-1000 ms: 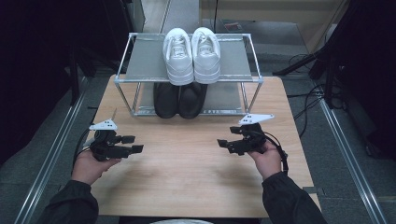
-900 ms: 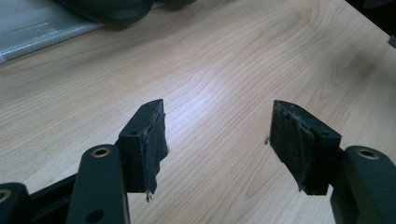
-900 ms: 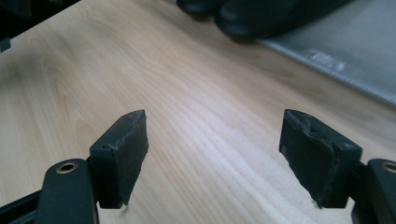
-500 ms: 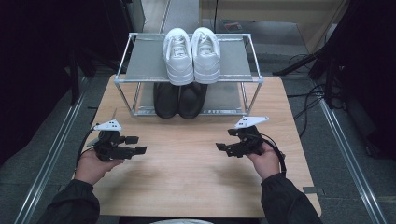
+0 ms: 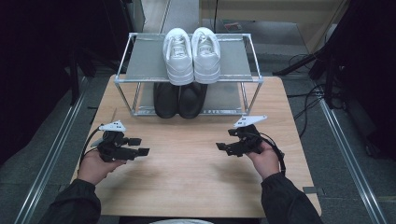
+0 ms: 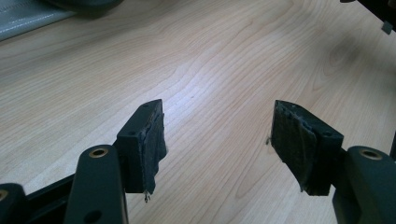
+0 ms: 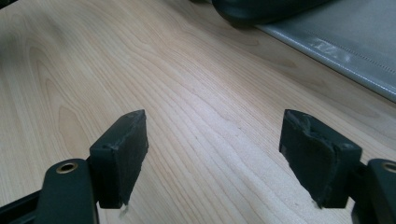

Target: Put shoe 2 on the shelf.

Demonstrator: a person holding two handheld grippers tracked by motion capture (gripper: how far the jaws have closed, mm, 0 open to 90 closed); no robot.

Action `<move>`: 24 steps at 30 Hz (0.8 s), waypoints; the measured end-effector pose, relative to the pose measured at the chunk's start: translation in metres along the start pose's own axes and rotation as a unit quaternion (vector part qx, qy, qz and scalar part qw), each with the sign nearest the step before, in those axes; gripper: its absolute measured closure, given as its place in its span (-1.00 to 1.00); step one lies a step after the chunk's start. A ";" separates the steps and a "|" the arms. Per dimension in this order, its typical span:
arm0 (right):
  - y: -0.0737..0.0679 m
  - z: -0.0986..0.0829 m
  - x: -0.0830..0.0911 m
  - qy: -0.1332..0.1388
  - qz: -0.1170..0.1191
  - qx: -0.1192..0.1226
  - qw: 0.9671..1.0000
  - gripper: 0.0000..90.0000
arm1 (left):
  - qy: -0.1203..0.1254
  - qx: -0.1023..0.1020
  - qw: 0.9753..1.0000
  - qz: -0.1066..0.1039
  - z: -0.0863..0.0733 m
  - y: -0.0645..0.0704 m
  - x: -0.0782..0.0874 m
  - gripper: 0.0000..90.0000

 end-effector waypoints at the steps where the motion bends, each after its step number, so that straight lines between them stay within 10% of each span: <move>1: 0.000 0.000 0.000 -0.001 -0.001 0.001 1.000 -0.45 | 0.000 -0.001 1.000 -0.001 0.000 0.000 0.000 -0.21; 24: -0.001 -0.002 -0.002 -0.017 0.001 0.004 1.000 -0.45 | -0.023 0.001 1.000 -0.016 -0.003 0.001 -0.009 -0.30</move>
Point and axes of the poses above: each handheld gripper's, and its own axes: x roughly backward along the jaws, z roughly out of its top, y roughly to its right, the point moved 1 cm from there along -x, roughly forward along the jaws, and after that the axes turned 9 degrees about -x, right-handed, at the moved point
